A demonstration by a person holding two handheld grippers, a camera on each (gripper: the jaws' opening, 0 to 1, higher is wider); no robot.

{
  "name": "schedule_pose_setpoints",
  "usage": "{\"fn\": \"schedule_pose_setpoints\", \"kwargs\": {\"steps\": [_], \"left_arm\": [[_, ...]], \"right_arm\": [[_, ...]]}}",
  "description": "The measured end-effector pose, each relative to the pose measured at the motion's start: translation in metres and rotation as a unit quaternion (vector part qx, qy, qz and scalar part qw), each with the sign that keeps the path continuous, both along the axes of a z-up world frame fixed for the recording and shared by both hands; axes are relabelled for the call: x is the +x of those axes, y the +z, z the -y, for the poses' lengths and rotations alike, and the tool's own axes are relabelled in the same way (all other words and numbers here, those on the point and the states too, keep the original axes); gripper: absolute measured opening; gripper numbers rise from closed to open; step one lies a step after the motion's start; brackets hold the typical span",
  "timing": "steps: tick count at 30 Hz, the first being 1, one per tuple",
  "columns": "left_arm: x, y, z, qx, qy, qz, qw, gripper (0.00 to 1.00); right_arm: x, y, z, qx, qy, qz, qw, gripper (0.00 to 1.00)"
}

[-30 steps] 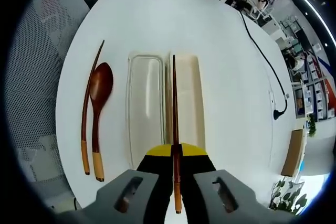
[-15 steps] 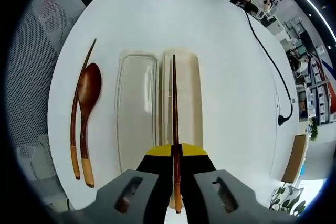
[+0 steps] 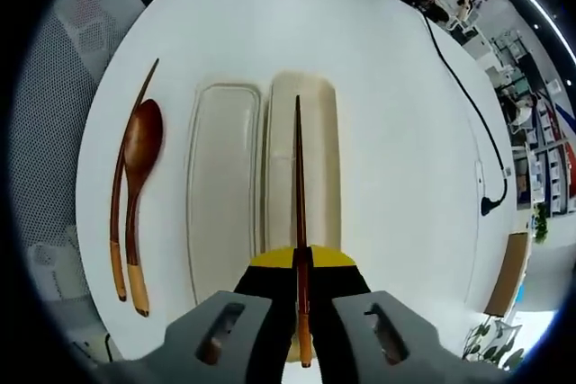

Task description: Arrange the utensils inside the cutlery case until each visible utensil rests in its matching compartment.

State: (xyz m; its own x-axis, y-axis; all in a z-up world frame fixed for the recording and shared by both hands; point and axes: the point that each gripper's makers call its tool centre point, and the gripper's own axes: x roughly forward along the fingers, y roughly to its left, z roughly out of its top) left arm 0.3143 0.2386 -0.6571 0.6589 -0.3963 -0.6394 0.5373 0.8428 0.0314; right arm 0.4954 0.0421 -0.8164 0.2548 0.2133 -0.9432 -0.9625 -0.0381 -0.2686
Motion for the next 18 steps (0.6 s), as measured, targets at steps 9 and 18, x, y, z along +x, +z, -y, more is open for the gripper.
{"fn": "schedule_pose_setpoints", "kwargs": {"steps": [9, 18], "left_arm": [[-0.0012, -0.0028, 0.0011, 0.008, -0.007, -0.006, 0.9999, 0.36], [-0.0006, -0.0011, 0.0007, 0.007, -0.005, -0.001, 1.0000, 0.36]], "right_arm": [[0.0014, -0.0023, -0.0049, 0.002, 0.002, -0.002, 1.0000, 0.00], [0.0026, -0.0070, -0.0080, -0.003, 0.005, -0.005, 1.0000, 0.00]]}}
